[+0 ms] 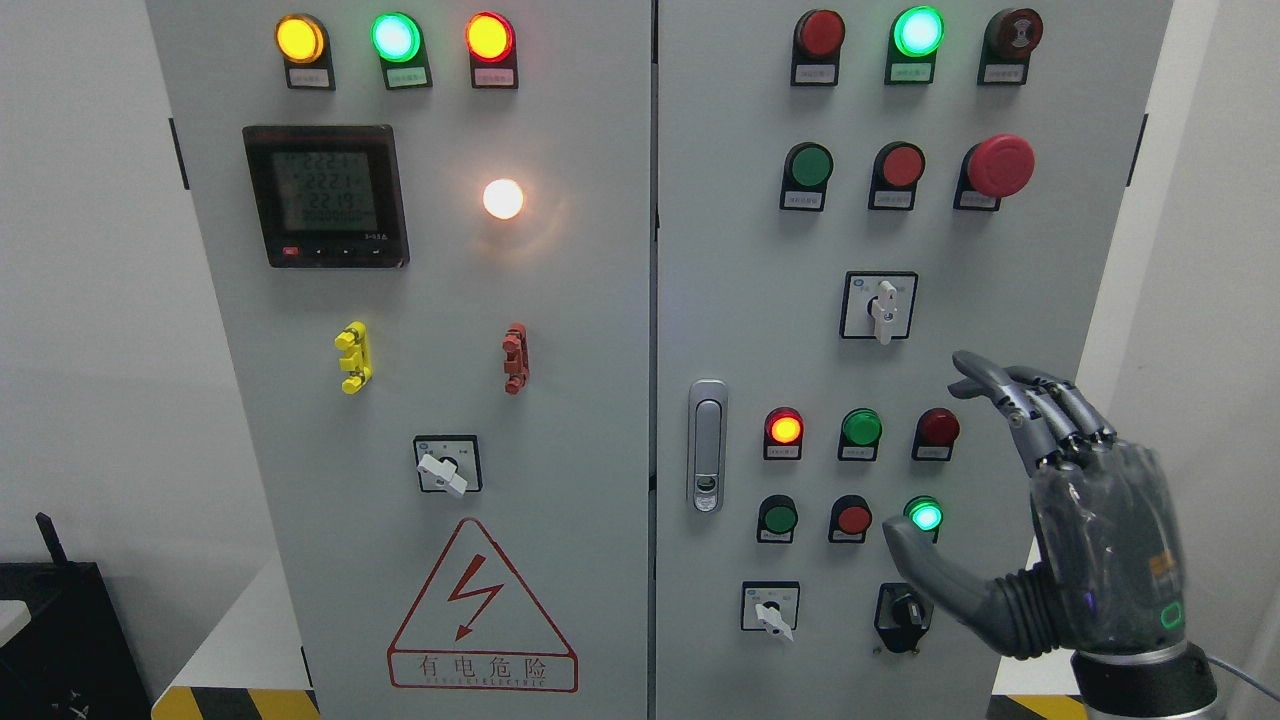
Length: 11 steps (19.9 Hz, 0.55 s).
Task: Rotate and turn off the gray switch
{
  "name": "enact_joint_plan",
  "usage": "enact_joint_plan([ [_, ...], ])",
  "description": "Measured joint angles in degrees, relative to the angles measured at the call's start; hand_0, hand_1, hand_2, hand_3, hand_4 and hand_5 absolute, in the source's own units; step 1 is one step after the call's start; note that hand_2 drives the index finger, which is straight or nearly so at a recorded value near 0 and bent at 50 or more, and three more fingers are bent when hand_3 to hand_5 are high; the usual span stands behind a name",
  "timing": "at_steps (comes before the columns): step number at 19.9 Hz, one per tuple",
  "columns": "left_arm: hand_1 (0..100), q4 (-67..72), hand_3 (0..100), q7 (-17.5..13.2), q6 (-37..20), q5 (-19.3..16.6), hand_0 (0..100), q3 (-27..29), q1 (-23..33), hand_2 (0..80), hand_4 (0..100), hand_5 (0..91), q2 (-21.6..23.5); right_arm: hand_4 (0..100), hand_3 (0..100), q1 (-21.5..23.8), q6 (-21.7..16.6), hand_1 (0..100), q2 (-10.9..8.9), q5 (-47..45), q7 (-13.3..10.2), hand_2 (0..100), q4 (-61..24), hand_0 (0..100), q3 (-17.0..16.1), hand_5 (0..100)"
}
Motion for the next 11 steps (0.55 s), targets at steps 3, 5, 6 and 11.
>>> enact_joint_plan([
  [3, 39, 0.0, 0, 0.0, 0.0, 0.0, 12, 0.0, 0.0, 0.0, 0, 0.0, 0.0, 0, 0, 0.3, 0.0, 20, -0.52, -0.2, 0.1, 0, -0.5, 2, -0.2, 0],
  [5, 39, 0.0, 0, 0.0, 0.0, 0.0, 12, 0.0, 0.0, 0.0, 0, 0.0, 0.0, 0, 0, 0.4, 0.0, 22, -0.84, -0.3, 0.2, 0, -0.8, 1, -0.3, 0],
  [6, 39, 0.0, 0, 0.0, 0.0, 0.0, 12, 0.0, 0.0, 0.0, 0, 0.0, 0.0, 0, 0, 0.5, 0.0, 22, -0.98, -0.4, 0.2, 0, -0.9, 1, -0.3, 0],
  [11, 39, 0.0, 0, 0.0, 0.0, 0.0, 12, 0.0, 0.0, 0.0, 0, 0.0, 0.0, 0, 1, 0.7, 0.3, 23, -1.52, -0.5, 0.3, 0, -1.3, 2, -0.5, 0],
])
